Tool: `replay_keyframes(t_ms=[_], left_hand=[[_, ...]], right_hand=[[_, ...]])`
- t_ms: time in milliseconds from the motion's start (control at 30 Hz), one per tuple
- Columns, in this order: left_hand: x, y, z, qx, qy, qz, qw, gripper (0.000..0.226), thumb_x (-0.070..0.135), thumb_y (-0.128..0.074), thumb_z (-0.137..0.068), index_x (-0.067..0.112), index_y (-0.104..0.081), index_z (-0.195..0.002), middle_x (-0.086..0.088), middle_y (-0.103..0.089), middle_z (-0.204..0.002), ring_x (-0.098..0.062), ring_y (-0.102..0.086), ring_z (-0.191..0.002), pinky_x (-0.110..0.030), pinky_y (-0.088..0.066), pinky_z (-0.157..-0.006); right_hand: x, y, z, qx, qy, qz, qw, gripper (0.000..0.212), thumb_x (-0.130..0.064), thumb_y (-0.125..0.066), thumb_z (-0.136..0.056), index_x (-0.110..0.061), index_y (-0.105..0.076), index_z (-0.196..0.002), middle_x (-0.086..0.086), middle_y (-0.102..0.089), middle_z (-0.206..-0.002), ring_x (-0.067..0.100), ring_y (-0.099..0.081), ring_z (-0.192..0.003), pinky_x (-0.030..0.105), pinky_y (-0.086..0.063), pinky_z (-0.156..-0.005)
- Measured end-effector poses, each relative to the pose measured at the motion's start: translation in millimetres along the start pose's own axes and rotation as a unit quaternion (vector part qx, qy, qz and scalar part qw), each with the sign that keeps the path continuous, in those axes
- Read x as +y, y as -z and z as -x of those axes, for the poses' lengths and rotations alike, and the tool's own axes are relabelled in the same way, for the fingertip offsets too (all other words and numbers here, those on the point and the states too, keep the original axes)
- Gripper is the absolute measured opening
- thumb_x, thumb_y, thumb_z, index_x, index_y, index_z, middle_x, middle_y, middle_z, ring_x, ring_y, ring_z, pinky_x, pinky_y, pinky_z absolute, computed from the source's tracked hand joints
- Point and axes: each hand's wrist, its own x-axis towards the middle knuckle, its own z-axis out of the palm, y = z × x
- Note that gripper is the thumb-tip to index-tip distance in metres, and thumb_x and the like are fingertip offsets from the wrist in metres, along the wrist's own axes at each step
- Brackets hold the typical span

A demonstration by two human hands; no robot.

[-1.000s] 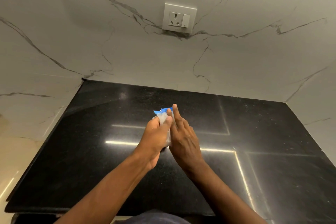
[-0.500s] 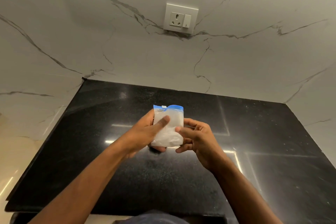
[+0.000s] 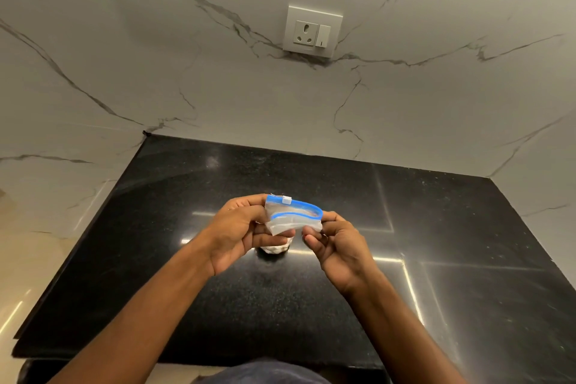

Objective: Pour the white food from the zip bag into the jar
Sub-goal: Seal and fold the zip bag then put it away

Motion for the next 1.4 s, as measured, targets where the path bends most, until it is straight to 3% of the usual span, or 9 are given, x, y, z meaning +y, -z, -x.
replay_keyframes(t_ms=[100, 200, 267, 467, 600, 833, 967, 1167, 1400], left_hand=[[-5.0, 7.8, 2.4, -0.024, -0.046, -0.069, 0.996, 0.052, -0.005, -0.052, -0.088, 0.022, -0.069, -0.130, -0.009, -0.077, -0.124, -0.035, -0.076, -0.109, -0.041, -0.066, -0.082], [-9.1, 8.8, 6.3, -0.057, -0.107, -0.219, 0.968, 0.066, 0.013, -0.087, -0.080, 0.053, -0.061, -0.127, 0.024, -0.073, -0.124, -0.008, -0.072, -0.115, -0.021, -0.061, -0.084], [-13.4, 1.9, 2.7, -0.011, -0.157, -0.254, 0.954, 0.070, 0.026, -0.097, -0.073, 0.041, -0.059, -0.130, 0.018, -0.073, -0.124, -0.010, -0.074, -0.113, -0.020, -0.061, -0.084], [-12.1, -4.5, -0.6, 0.064, -0.267, -0.264, 0.925, 0.045, 0.047, -0.090, -0.076, 0.041, -0.071, -0.116, 0.009, -0.079, -0.104, -0.012, -0.077, -0.081, -0.022, -0.063, -0.067], [-5.7, -5.4, 5.8, 0.050, -0.245, -0.295, 0.922, 0.044, 0.064, -0.083, -0.075, 0.053, -0.070, -0.114, 0.025, -0.071, -0.111, -0.017, -0.077, -0.087, -0.029, -0.066, -0.067], [-0.8, -10.2, 9.9, 0.060, -0.241, -0.289, 0.925, 0.036, 0.057, -0.086, -0.072, 0.049, -0.071, -0.104, 0.024, -0.071, -0.113, -0.014, -0.077, -0.094, -0.023, -0.063, -0.064], [-2.5, -7.1, 11.1, 0.071, -0.234, -0.278, 0.929, 0.030, 0.042, -0.088, -0.077, 0.034, -0.074, -0.102, 0.015, -0.078, -0.104, -0.015, -0.078, -0.094, -0.023, -0.063, -0.064], [-2.0, -8.1, 15.6, 0.114, -0.240, -0.249, 0.931, 0.023, 0.026, -0.089, -0.079, 0.013, -0.079, -0.094, -0.002, -0.082, -0.093, -0.023, -0.081, -0.084, -0.021, -0.061, -0.059], [-11.0, -18.0, 14.5, 0.176, -0.226, -0.215, 0.934, 0.011, 0.006, -0.085, -0.084, 0.003, -0.078, -0.093, -0.010, -0.082, -0.087, -0.025, -0.080, -0.078, -0.025, -0.063, -0.060]], right_hand=[[-0.8, 1.5, -1.2, 0.019, -0.014, -0.035, 0.999, 0.034, 0.009, -0.035, -0.097, 0.001, -0.068, -0.103, 0.019, -0.077, -0.073, 0.015, -0.073, -0.053, 0.025, -0.062, -0.051], [-3.5, 4.0, -1.2, 0.031, -0.020, -0.036, 0.999, 0.035, 0.007, -0.035, -0.099, 0.004, -0.067, -0.113, 0.021, -0.079, -0.081, 0.016, -0.075, -0.056, 0.026, -0.063, -0.054], [-2.4, 2.4, 0.3, 0.023, -0.026, -0.026, 0.999, 0.035, 0.006, -0.036, -0.100, 0.005, -0.066, -0.116, 0.026, -0.079, -0.093, 0.017, -0.077, -0.062, 0.026, -0.063, -0.055], [-3.4, 2.0, 8.1, -0.054, 0.029, 0.057, 0.996, 0.025, 0.007, -0.046, -0.099, 0.003, -0.068, -0.109, 0.029, -0.077, -0.104, 0.025, -0.079, -0.077, 0.032, -0.065, -0.064], [-7.4, 10.8, 12.5, -0.147, 0.066, 0.129, 0.978, 0.031, -0.011, -0.057, -0.088, -0.005, -0.075, -0.113, 0.030, -0.074, -0.111, 0.031, -0.077, -0.086, 0.042, -0.064, -0.085], [-10.6, 9.7, 8.9, -0.183, 0.137, 0.287, 0.930, 0.058, -0.031, -0.083, -0.088, -0.037, -0.059, -0.140, 0.008, -0.076, -0.119, 0.027, -0.075, -0.089, 0.040, -0.064, -0.074], [-11.7, 3.3, 7.9, -0.180, 0.186, 0.334, 0.906, 0.025, -0.032, -0.074, -0.096, -0.027, -0.072, -0.121, 0.007, -0.079, -0.100, 0.020, -0.071, -0.072, 0.035, -0.061, -0.065], [-5.6, -0.4, 6.2, -0.144, 0.211, 0.277, 0.926, 0.011, -0.027, -0.073, -0.097, -0.017, -0.076, -0.093, 0.008, -0.076, -0.086, 0.012, -0.066, -0.065, 0.025, -0.052, -0.053], [0.5, 6.9, -5.9, -0.105, 0.213, 0.253, 0.938, 0.024, -0.030, -0.081, -0.090, -0.020, -0.067, -0.073, 0.022, -0.071, -0.087, 0.025, -0.065, -0.071, 0.025, -0.046, -0.049]])
